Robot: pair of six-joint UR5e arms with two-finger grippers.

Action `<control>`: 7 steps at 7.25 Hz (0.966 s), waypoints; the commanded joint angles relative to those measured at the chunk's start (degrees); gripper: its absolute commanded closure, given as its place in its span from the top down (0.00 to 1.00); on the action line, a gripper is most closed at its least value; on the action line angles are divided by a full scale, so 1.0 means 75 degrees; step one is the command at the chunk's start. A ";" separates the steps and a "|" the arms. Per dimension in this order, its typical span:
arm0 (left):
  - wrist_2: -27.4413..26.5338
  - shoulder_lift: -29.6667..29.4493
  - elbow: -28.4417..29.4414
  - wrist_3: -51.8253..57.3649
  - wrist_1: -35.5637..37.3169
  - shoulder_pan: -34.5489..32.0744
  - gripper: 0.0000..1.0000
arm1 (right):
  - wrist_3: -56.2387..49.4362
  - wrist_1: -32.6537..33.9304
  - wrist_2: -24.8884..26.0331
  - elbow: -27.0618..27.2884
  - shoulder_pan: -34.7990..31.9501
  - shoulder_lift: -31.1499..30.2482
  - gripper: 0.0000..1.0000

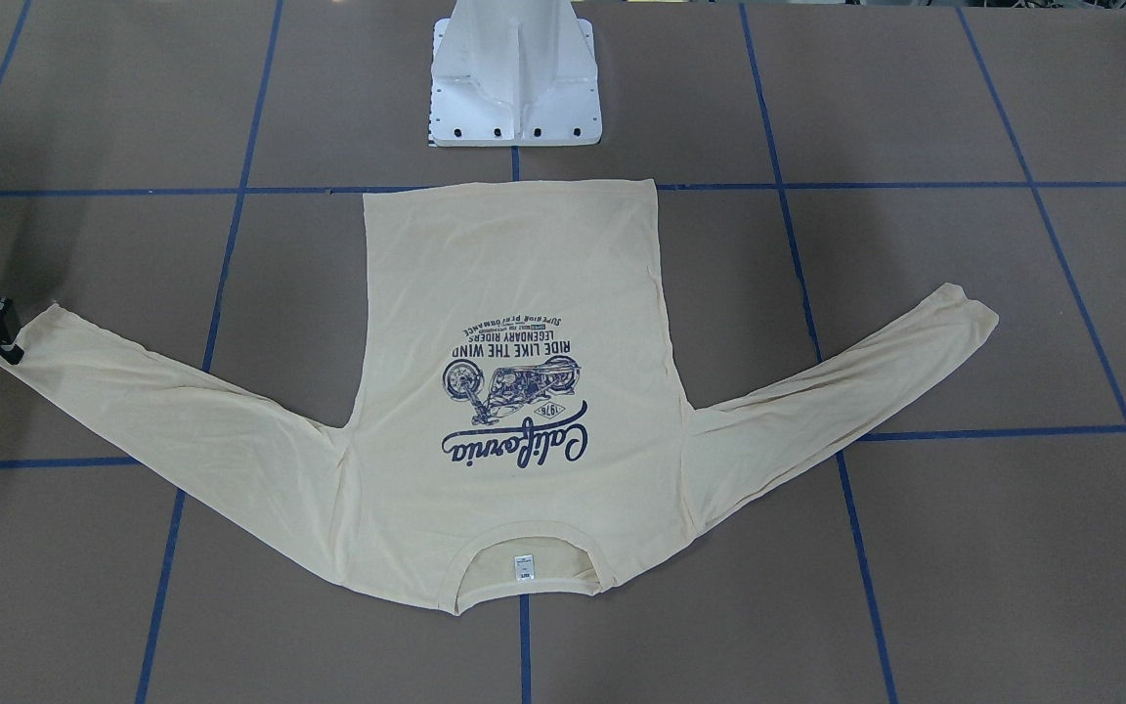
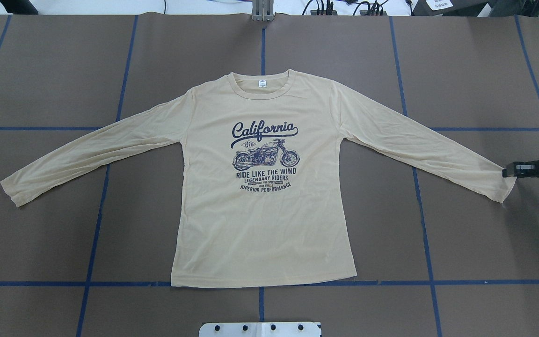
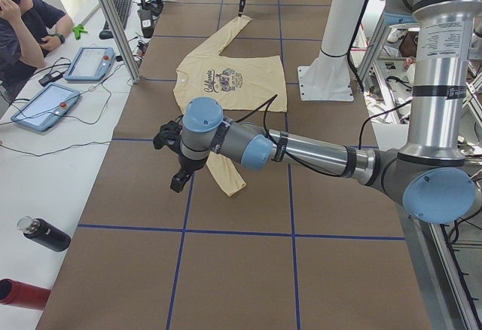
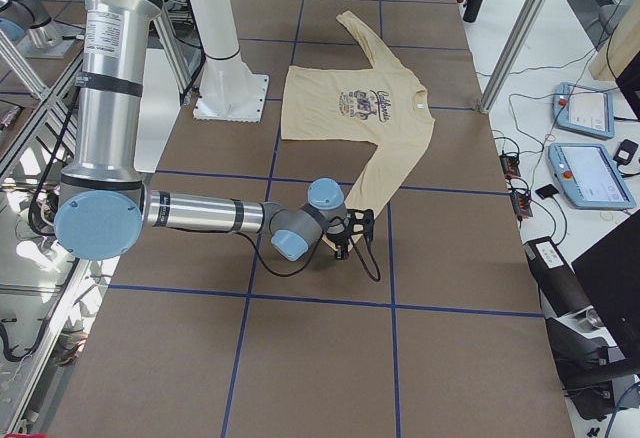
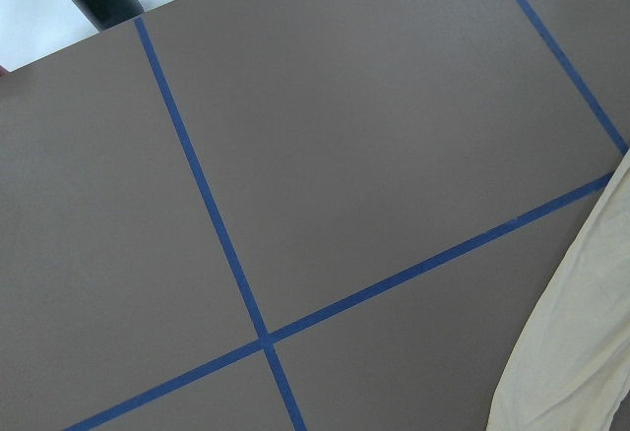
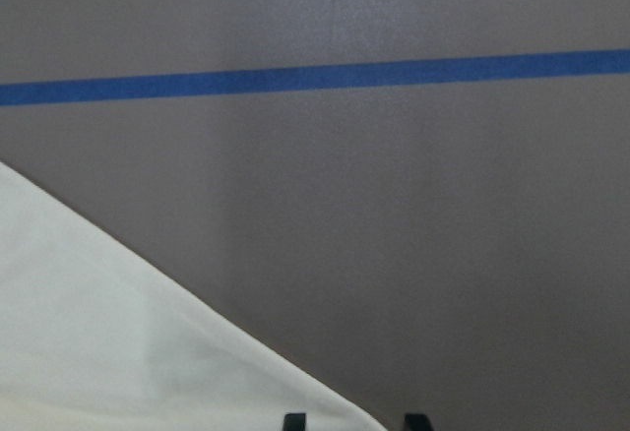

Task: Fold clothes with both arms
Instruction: 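Lower the right gripper and grasp the sleeve cuff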

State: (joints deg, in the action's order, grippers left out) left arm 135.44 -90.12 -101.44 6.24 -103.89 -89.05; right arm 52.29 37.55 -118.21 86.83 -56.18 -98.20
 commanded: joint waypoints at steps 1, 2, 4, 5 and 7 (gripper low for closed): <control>0.0000 0.0016 0.0002 0.0000 0.0000 0.0002 1.00 | 0.0000 0.0009 -0.0012 0.0001 0.0002 -0.0008 0.09; 0.0000 0.0016 0.0002 0.0000 0.0000 0.0002 1.00 | 0.0012 0.0009 -0.0012 0.0012 0.0002 -0.0008 0.00; 0.0000 0.0016 0.0002 0.0000 0.0000 0.0002 1.00 | 0.0012 0.0009 -0.0116 0.0140 -0.0033 -0.0031 0.00; 0.0000 0.0016 0.0002 0.0000 0.0000 0.0002 1.00 | 0.0012 0.0125 -0.0430 0.0489 -0.0103 -0.0089 0.00; 0.0000 0.0028 0.0002 0.0000 0.0000 0.0002 1.00 | 0.0012 0.1057 -0.1134 0.1377 -0.0804 0.0004 0.00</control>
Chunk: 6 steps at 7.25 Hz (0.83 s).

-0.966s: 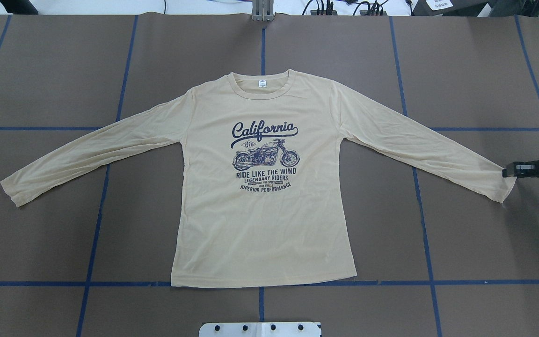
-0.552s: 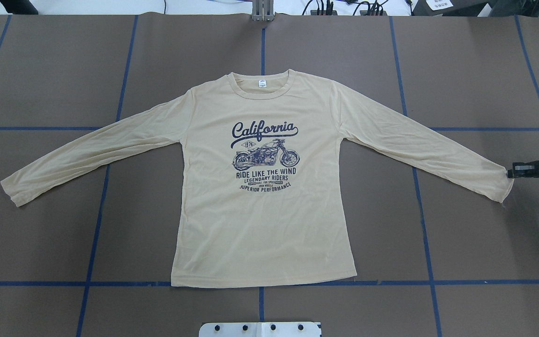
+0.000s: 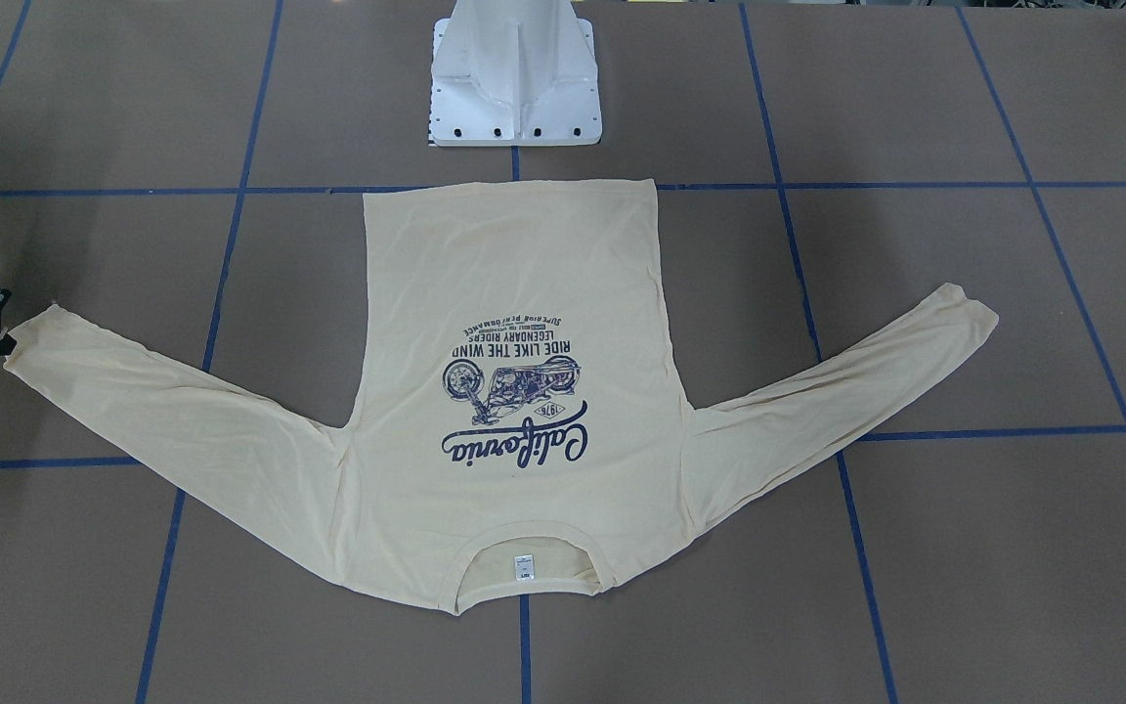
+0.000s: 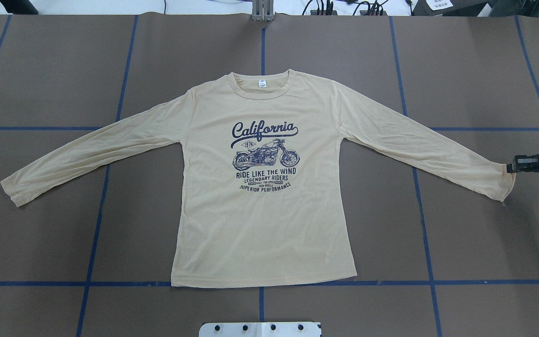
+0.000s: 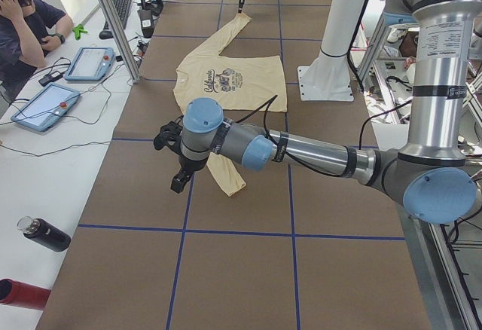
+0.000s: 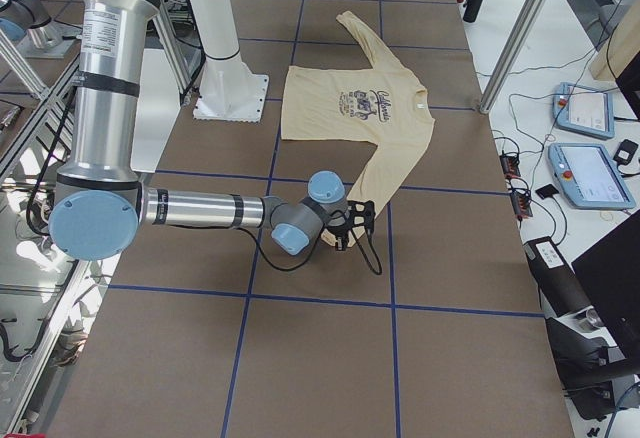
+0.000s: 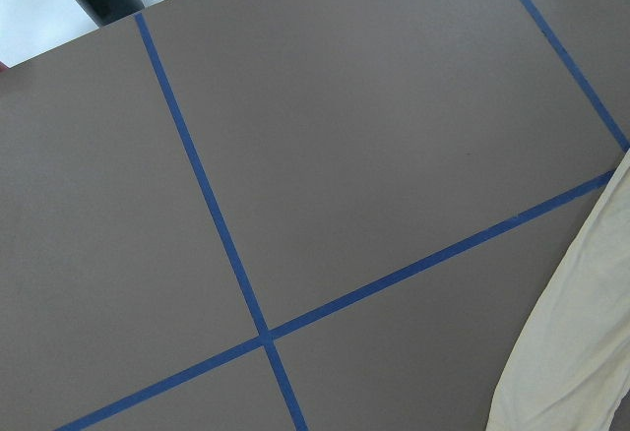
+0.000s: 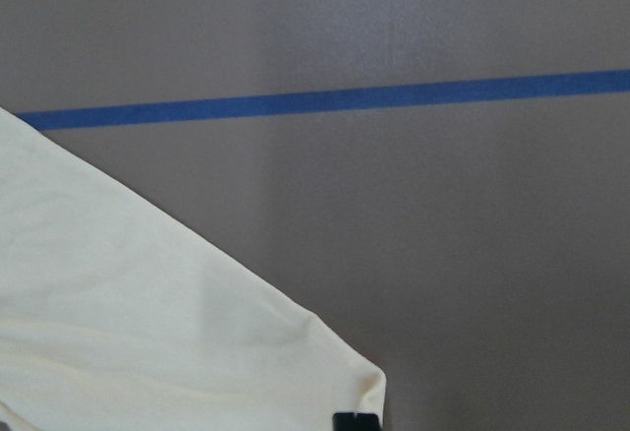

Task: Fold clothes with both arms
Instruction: 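Lower the right gripper and grasp the sleeve cuff, then lift the sleeve with the right gripper and carry it across the shirt body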

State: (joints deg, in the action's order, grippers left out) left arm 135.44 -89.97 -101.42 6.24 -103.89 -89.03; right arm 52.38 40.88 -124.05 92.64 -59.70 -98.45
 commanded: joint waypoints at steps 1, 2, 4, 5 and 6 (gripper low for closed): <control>0.0000 0.0008 0.0000 0.0000 0.0000 0.0000 1.00 | 0.0000 0.1896 -0.0358 0.1642 -0.0383 0.0165 0.00; 0.0000 0.0008 0.0011 0.0000 0.0000 0.0000 1.00 | 0.0035 0.3370 -0.0312 0.2534 -0.0453 0.0700 0.00; 0.0000 0.0008 0.0012 0.0000 0.0000 0.0000 1.00 | 0.0396 0.6311 0.0153 0.3186 -0.0442 0.2709 0.00; 0.0012 0.0008 0.0023 -0.0012 0.0012 0.0000 1.00 | 0.0770 0.7660 0.0413 0.3176 -0.0082 0.3962 0.00; 0.0012 -0.0003 0.0023 -0.0012 0.0012 0.0000 1.00 | 0.1272 0.8567 0.0879 0.3118 0.0397 0.4972 0.00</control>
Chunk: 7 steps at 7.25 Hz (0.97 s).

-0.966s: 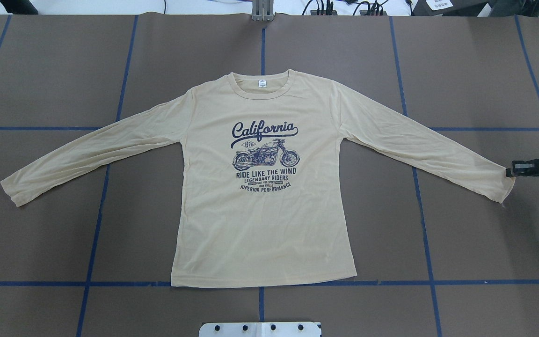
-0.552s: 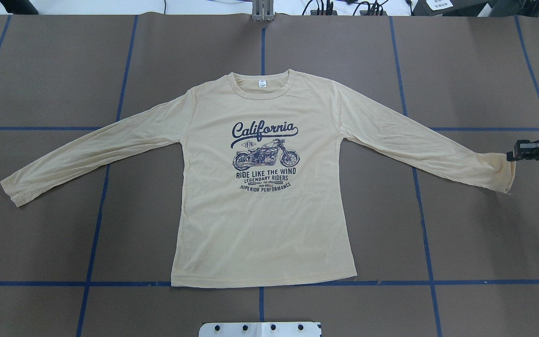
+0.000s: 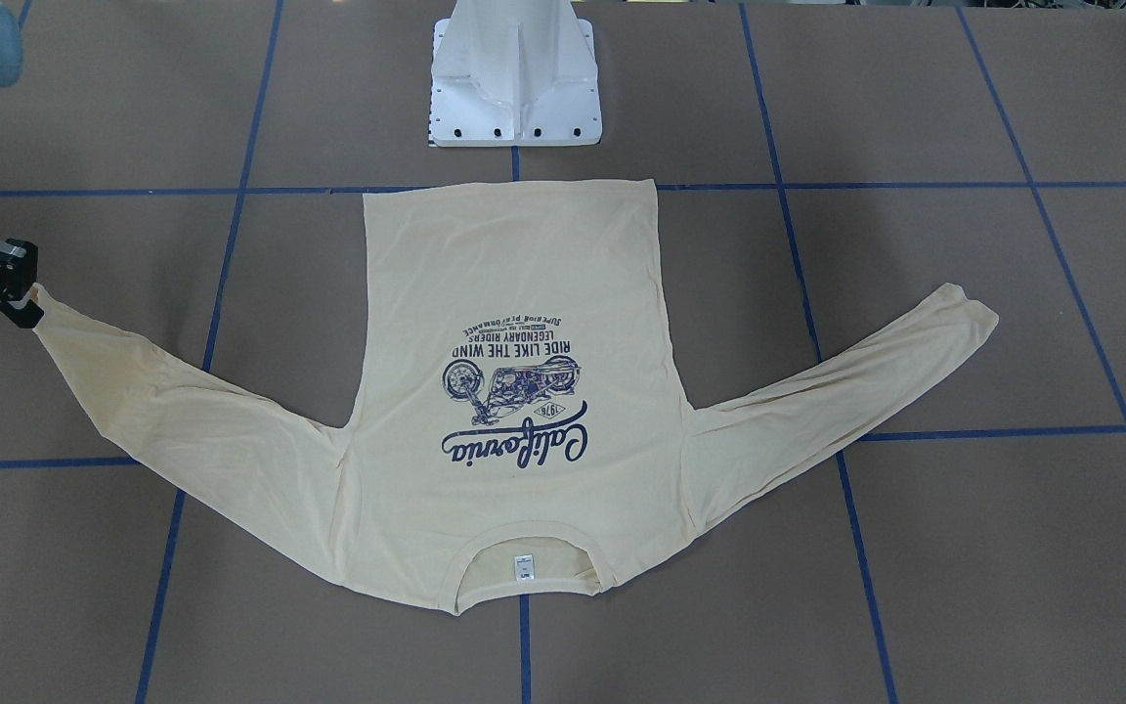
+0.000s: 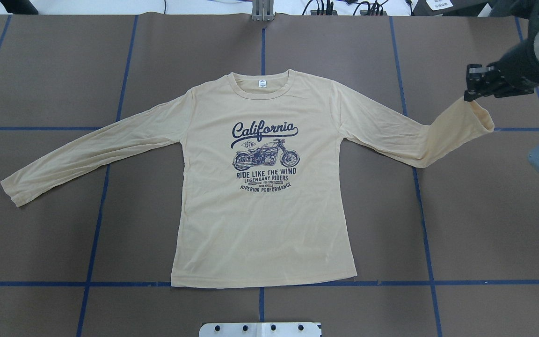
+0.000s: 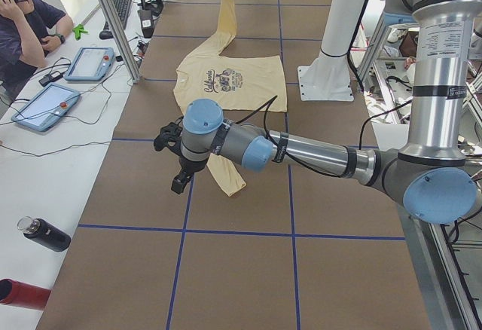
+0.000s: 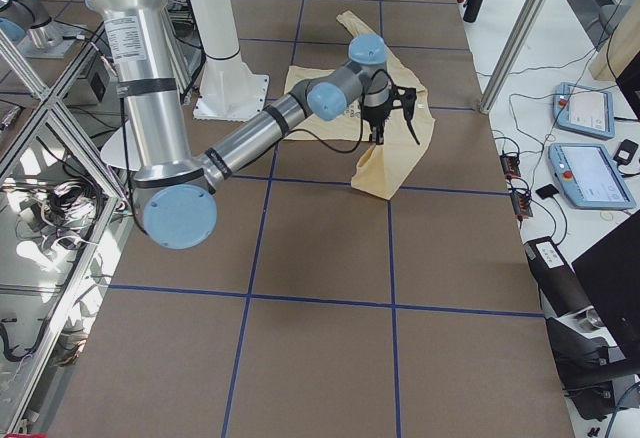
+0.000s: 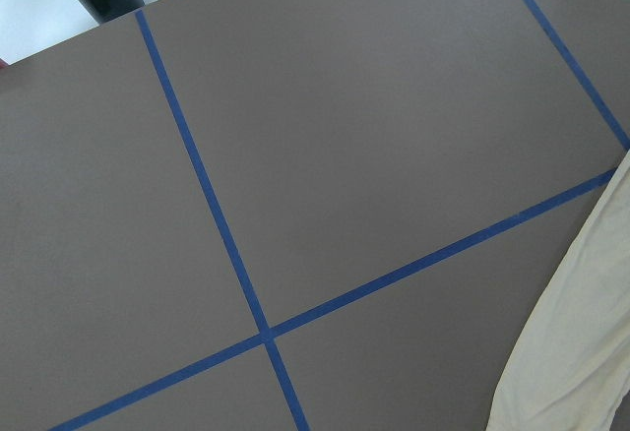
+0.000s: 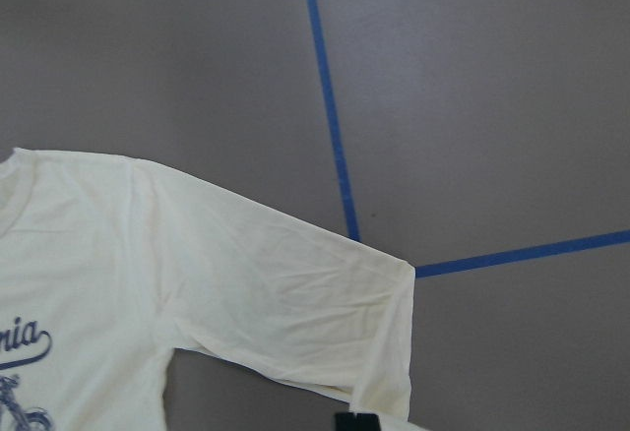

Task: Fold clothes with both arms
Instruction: 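Lift the sleeve with the right gripper and carry it across the shirt body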

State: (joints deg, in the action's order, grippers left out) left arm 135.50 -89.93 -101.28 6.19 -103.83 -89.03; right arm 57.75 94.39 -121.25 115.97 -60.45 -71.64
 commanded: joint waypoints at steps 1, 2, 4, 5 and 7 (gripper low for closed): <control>0.0004 -0.0010 0.0097 0.0007 -0.0007 0.0000 1.00 | 0.1292 0.1605 0.1149 -0.0191 0.1081 0.2010 0.00; 0.0004 -0.0056 0.0202 0.0019 -0.0008 0.0000 1.00 | 0.1938 0.1629 0.1793 -0.0704 0.1540 0.2829 0.00; -0.0007 -0.0068 0.0285 0.0019 -0.0019 0.0000 1.00 | 0.2750 0.1606 0.2559 -0.2574 0.2140 0.4796 0.00; -0.0008 -0.0068 0.0320 0.0019 -0.0008 0.0000 1.00 | 0.3055 0.1595 0.2875 -0.3802 0.2385 0.5908 0.00; 0.0004 -0.0092 0.0507 0.0019 -0.0135 0.0000 1.00 | 0.3571 0.1084 0.3262 -0.5926 0.2866 0.7565 0.00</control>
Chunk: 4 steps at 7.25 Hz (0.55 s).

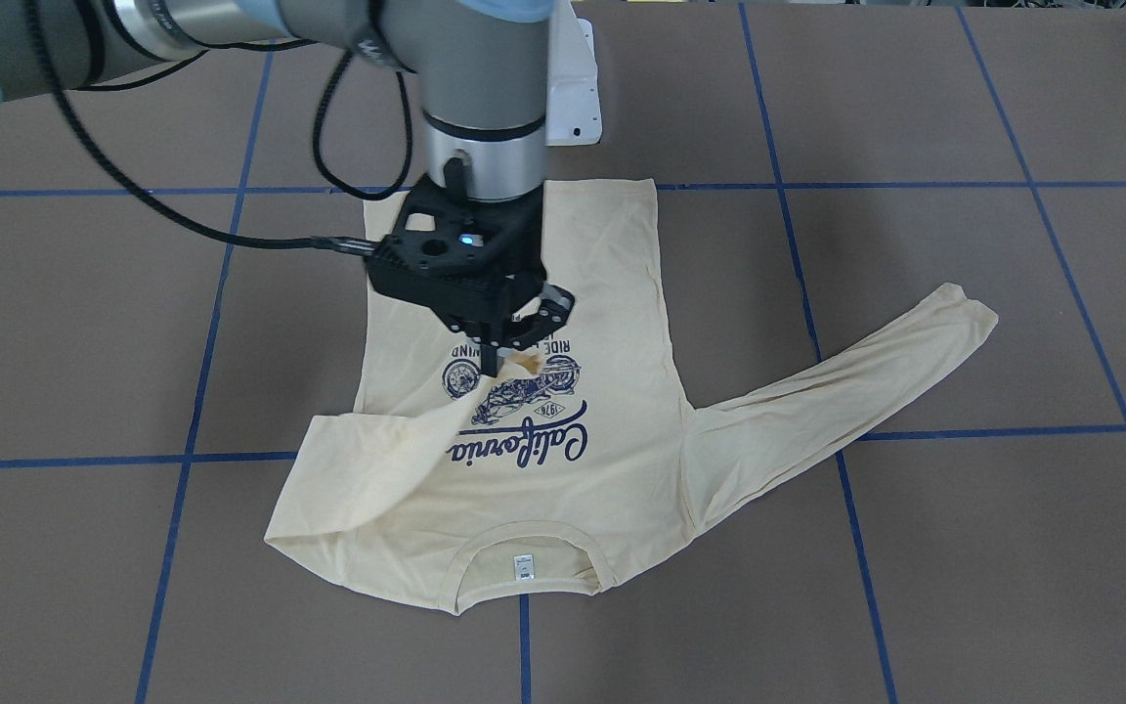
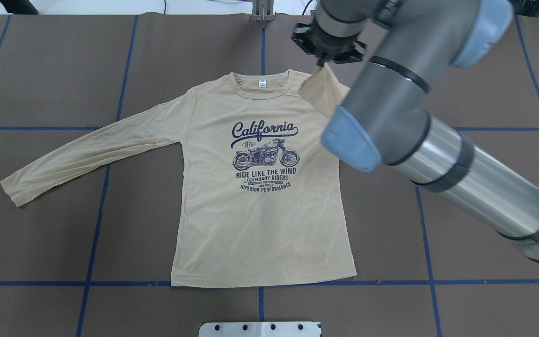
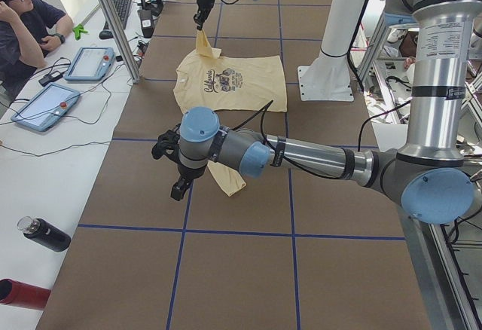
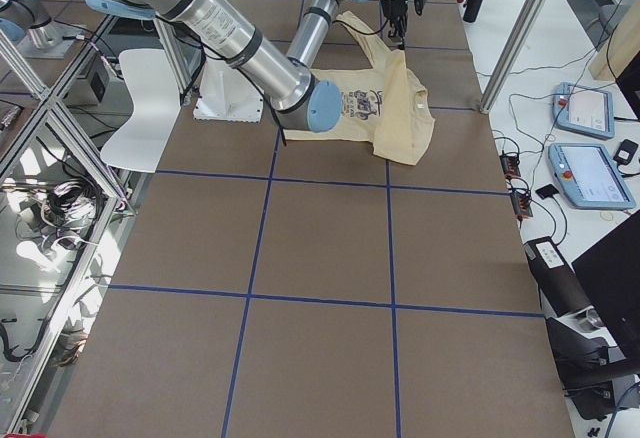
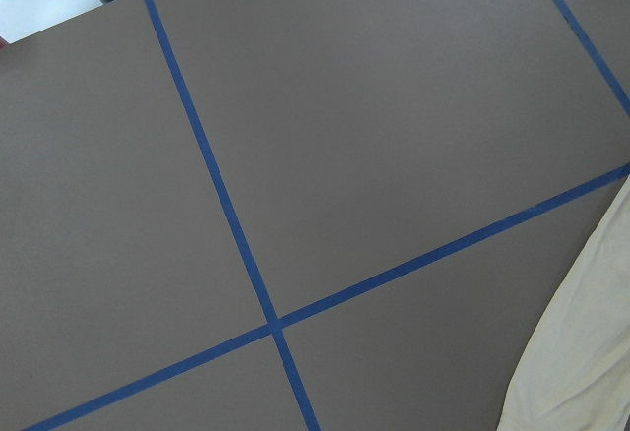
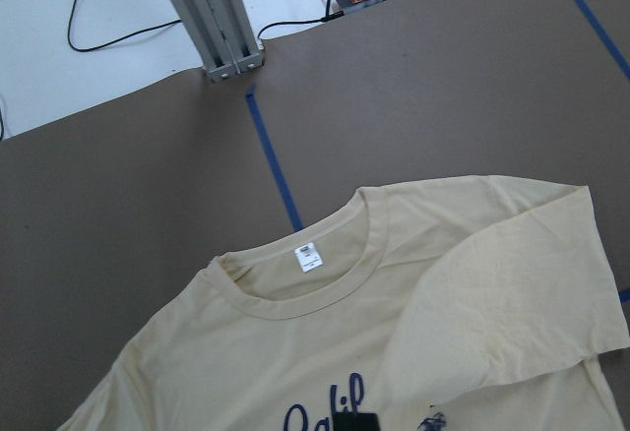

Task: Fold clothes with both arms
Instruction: 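Lift the sleeve with the right gripper and carry it across the shirt body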

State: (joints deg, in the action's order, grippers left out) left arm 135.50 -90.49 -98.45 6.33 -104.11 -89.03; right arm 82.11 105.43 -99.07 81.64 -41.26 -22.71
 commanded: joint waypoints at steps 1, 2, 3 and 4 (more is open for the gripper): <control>0.0004 -0.0029 0.0340 -0.0012 -0.0378 0.0000 1.00 | 0.0534 -0.0787 0.0748 -0.2158 0.0624 0.1523 0.00; 0.0004 -0.0040 0.0458 -0.0012 -0.0520 0.0000 1.00 | 0.0756 -0.0849 0.1077 -0.2468 0.0894 0.1667 0.00; 0.0004 -0.0029 0.0494 -0.0012 -0.0568 0.0000 1.00 | 0.0898 -0.1244 0.1301 -0.2680 0.1094 0.1680 0.00; 0.0073 -0.0029 0.0494 -0.0023 -0.0568 0.0000 1.00 | 0.1317 -0.1875 0.1477 -0.3367 0.1270 0.1935 0.00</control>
State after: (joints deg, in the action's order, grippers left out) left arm 135.66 -90.71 -95.01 6.22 -108.03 -89.03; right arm 89.01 96.05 -89.97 61.41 -33.56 -10.04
